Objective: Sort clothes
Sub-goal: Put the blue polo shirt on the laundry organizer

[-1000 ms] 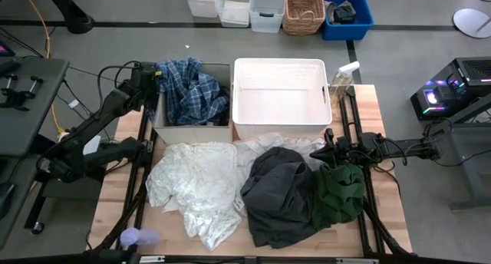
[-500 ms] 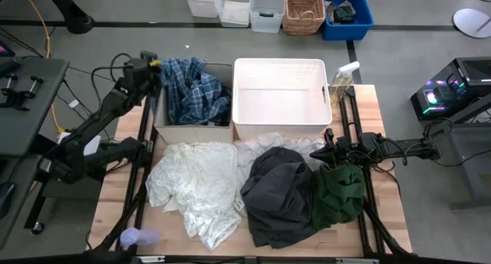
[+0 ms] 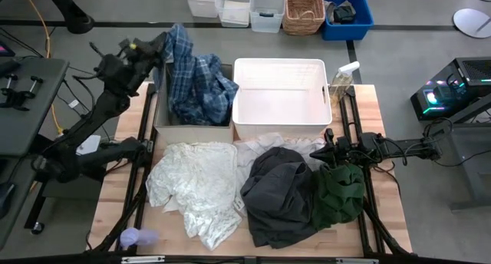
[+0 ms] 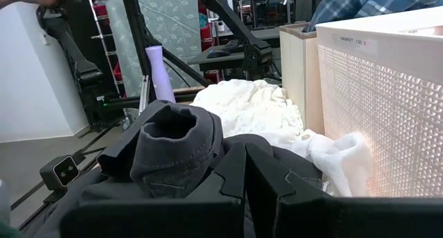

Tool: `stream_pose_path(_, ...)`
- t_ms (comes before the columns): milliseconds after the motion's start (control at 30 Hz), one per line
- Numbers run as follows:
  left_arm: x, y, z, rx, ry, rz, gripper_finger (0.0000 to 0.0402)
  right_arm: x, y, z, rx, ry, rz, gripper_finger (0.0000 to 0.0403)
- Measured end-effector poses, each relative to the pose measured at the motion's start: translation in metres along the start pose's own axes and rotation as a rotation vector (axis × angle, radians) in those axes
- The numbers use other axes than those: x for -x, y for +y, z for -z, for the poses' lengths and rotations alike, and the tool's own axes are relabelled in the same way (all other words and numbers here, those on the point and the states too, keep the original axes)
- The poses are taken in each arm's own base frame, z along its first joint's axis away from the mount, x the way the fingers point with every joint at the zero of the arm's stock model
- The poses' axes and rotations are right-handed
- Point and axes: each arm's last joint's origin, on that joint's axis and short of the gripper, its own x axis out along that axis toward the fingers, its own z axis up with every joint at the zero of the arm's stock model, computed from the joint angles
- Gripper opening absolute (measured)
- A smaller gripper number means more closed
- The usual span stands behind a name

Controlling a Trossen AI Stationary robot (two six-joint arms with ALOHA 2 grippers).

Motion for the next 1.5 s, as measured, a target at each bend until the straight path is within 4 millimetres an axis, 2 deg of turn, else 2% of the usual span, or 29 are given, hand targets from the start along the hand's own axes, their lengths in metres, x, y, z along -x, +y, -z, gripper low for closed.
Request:
stream_pose_path(100,0.001,-0.029,0.005,-0.141,0.102,0.15,0.0,0.0,0.0,0.0,0.0,0.0,0.001,0.0)
stream_pose_path(200,0.005,-0.05,0.012,-0.275,0.241,0.303,0.0,0.0,0.0,0.0,0.0,0.0,0.001,0.0)
stream_pose_path(300,0.01,-0.06,0.022,-0.34,0.416,0.407,0.0,0.0,0.0,0.0,0.0,0.0,0.0,0.0)
stream_pose_path(367,0.014,-0.057,0.032,-0.34,0.547,0.389,0.0,0.0,0.0,0.0,0.0,0.0,0.0,0.0)
stream_pose_path(433,0.017,-0.048,0.042,-0.331,0.66,0.298,0.0,0.0,0.0,0.0,0.0,0.0,0.0,0.0)
stream_pose_path(500,0.021,-0.033,0.05,-0.345,0.71,0.106,0.0,0.0,0.0,0.0,0.0,0.0,0.0,0.0)
stream_pose_path(633,0.029,-0.002,0.048,-0.552,0.579,-0.36,0.0,0.0,0.0,0.0,0.0,0.0,0.0,0.0)
stream_pose_path(700,0.032,0.011,0.045,-0.686,0.539,-0.539,0.0,0.0,0.0,0.0,0.0,0.0,0.0,0.0)
stream_pose_path(833,0.036,0.04,0.051,-0.817,0.72,-0.789,0.0,0.0,0.0,0.0,0.0,0.0,0.0,0.0)
stream_pose_path(967,0.033,0.07,0.076,-0.8,0.89,-0.837,0.0,0.0,0.0,0.0,0.0,0.0,0.0,0.0)
stream_pose_path(1133,0.017,0.102,0.111,-0.76,0.847,-0.758,0.0,0.0,0.0,0.0,0.0,0.0,0.0,0.0)
stream_pose_path(1267,0.009,0.122,0.138,-0.78,0.901,-0.752,0.0,0.0,0.0,0.0,0.0,0.0,0.001,0.0)
stream_pose_path(1433,0.015,0.144,0.152,-0.924,1.068,-0.895,0.0,0.0,0.0,0.0,0.0,0.0,0.002,0.0)
stream_pose_path(1500,0.019,0.146,0.152,-0.985,1.091,-0.939,0.0,0.0,0.0,0.0,0.0,-0.001,0.002,0.0)
